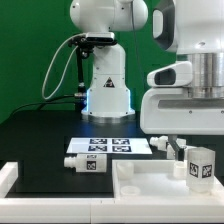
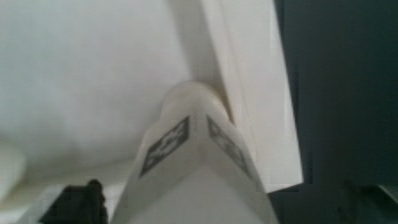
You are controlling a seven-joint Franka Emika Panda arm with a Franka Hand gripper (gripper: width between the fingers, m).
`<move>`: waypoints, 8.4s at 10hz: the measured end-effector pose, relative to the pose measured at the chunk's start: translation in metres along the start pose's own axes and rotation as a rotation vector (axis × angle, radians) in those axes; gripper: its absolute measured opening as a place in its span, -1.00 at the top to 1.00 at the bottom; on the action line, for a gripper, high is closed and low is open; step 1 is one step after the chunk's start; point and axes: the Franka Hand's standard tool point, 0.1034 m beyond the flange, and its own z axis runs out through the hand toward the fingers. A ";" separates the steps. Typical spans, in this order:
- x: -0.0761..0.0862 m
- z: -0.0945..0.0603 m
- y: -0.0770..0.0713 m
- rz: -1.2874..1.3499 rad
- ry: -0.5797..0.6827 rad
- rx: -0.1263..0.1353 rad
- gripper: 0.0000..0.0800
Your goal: Assemble one leg
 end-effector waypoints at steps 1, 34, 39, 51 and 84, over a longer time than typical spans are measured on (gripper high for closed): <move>0.001 -0.001 -0.002 0.061 0.020 0.015 -0.62; -0.003 0.002 0.008 0.648 -0.012 -0.004 -0.57; -0.004 0.003 0.007 0.229 -0.014 -0.006 -0.62; -0.002 0.009 0.012 0.832 0.012 0.026 0.28; -0.003 0.011 0.003 1.549 -0.072 0.072 0.28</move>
Offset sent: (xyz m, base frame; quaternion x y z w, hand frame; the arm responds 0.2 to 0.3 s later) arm 0.0000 0.0000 0.0000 0.0000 0.0000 0.0000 1.0000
